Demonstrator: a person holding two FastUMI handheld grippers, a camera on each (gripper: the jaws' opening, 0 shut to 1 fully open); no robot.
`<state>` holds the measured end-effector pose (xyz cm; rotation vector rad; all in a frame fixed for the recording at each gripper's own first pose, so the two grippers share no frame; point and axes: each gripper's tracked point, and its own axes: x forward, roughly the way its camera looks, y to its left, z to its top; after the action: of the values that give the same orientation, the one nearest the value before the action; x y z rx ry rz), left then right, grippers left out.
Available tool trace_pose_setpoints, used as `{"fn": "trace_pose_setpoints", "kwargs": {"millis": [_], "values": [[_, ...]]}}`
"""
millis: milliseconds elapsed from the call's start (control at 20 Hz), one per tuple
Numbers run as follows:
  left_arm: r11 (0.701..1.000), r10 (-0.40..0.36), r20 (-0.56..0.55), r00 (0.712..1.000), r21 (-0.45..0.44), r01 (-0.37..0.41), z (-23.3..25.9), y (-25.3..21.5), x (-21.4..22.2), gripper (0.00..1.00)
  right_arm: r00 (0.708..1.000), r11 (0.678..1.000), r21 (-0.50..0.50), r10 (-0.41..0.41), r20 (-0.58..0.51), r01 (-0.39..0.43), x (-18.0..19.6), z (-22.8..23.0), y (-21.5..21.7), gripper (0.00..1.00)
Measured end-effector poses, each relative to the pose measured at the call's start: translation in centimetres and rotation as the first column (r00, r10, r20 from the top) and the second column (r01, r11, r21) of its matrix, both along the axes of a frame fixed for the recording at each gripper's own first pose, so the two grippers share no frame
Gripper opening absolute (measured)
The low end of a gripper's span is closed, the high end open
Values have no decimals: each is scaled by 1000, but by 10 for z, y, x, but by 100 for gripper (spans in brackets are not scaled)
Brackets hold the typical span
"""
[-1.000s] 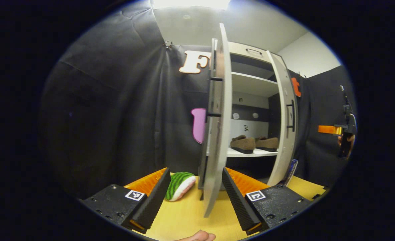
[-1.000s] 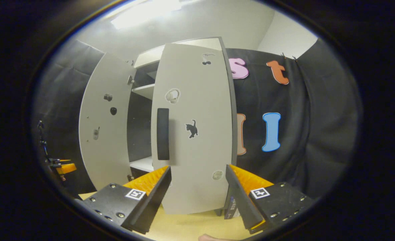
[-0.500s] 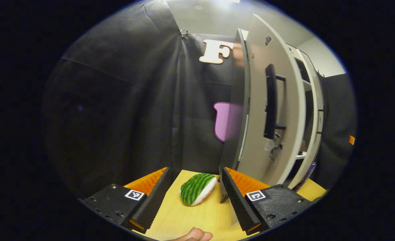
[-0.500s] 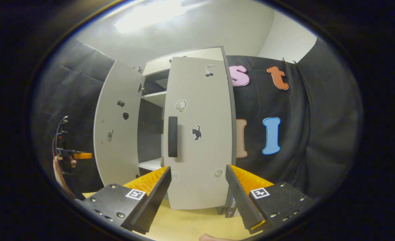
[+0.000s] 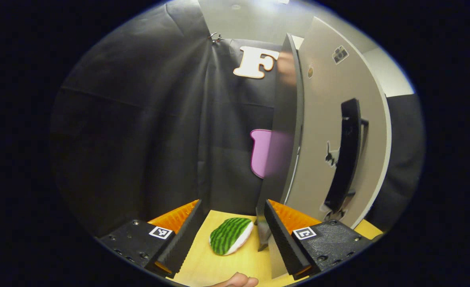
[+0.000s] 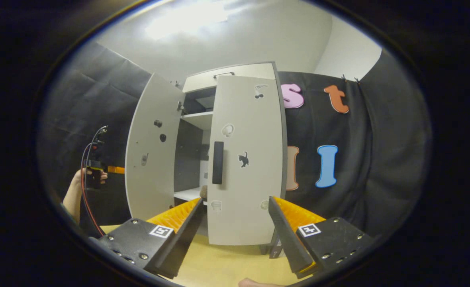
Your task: Grab one shoe with the right hand and put it into the shoe cabinet, grab the other shoe with the left hand and put it into the shoe cabinet; then close the right door with the right hand and the left door with the left hand.
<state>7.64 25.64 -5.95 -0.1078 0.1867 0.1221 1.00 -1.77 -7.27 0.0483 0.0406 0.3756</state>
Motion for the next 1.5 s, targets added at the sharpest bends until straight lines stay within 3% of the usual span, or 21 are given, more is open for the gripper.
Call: {"fn": "trace_pose_setpoints", "kwargs": {"millis": [200, 350, 450, 500, 600, 650, 750, 900, 950, 1500], "values": [[996, -88, 24, 996, 14, 88, 27, -40, 5, 89, 1000, 1000, 6, 14, 8, -14, -11, 1, 3, 98], [996, -70, 0, 998, 56, 70, 33, -48, 3, 86, 1000, 1000, 15, 21, 4, -21, -18, 2, 6, 98], [996, -86, -20, 996, 27, 87, 31, -55, 8, 88, 1000, 1000, 26, 6, -4, -6, -19, 3, 5, 98], [996, -94, -18, 995, 11, 94, 31, -61, 10, 83, 1000, 999, 36, -2, -7, 3, -20, 4, 6, 98], [994, -108, -22, 994, 4, 108, 30, -67, 10, 83, 1000, 998, 52, -19, -14, 20, -22, 4, 8, 98], [994, -111, -23, 994, 10, 112, 31, -68, 12, 88, 999, 998, 54, -30, -18, 31, -24, 4, 9, 98], [992, -130, -17, 991, -2, 130, 32, -76, 16, 83, 998, 997, 54, -52, -31, 53, -26, 2, 9, 97], [980, -192, -25, 981, -48, 191, 28, -103, 24, 83, 997, 997, 52, -55, -48, 57, -28, -1, 16, 98], [977, -206, -26, 978, -56, 205, 25, -112, 19, 88, 997, 997, 47, -59, -54, 61, -29, -3, 17, 98], [979, -201, -5, 980, -38, 200, 23, -142, 27, 88, 997, 997, 21, -76, -5, 76, -33, -2, 23, 98]]}}
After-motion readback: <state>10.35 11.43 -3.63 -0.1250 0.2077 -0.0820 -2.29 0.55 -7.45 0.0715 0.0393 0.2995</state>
